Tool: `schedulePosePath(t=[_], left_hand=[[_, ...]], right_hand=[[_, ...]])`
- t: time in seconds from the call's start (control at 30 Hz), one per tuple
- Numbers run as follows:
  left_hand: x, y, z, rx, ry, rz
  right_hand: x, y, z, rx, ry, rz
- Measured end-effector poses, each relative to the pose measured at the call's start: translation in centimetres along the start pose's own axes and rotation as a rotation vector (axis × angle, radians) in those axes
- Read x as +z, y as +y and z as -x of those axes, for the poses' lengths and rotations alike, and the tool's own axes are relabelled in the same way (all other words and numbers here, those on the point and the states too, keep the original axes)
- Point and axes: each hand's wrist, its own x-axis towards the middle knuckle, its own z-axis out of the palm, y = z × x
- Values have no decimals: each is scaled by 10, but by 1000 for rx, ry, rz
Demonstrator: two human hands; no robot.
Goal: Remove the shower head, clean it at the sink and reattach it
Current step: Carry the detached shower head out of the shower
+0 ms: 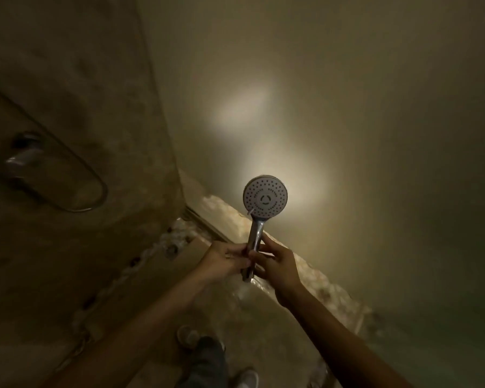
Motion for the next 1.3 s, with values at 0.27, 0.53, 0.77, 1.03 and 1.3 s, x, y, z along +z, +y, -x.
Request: schedulePosePath(t=[0.27,0.53,0.77,1.03,1.3], left_hand=[[108,-5,-16,-135,-218,-89],[194,-4,-28,-215,-408,-127],[265,-22,-34,-284,-724,-370],[333,-58,-2,-368,-1115,-598],[401,-97,57,-402,-1338,-765]], right_hand=[[-95,33,70,22,239,-148],[-139,72,121,73,463,-303],[-150,117,166,122,768,-476],[-143,158,229,194,1086,-778],[-139,197,297,221,1384,-955]])
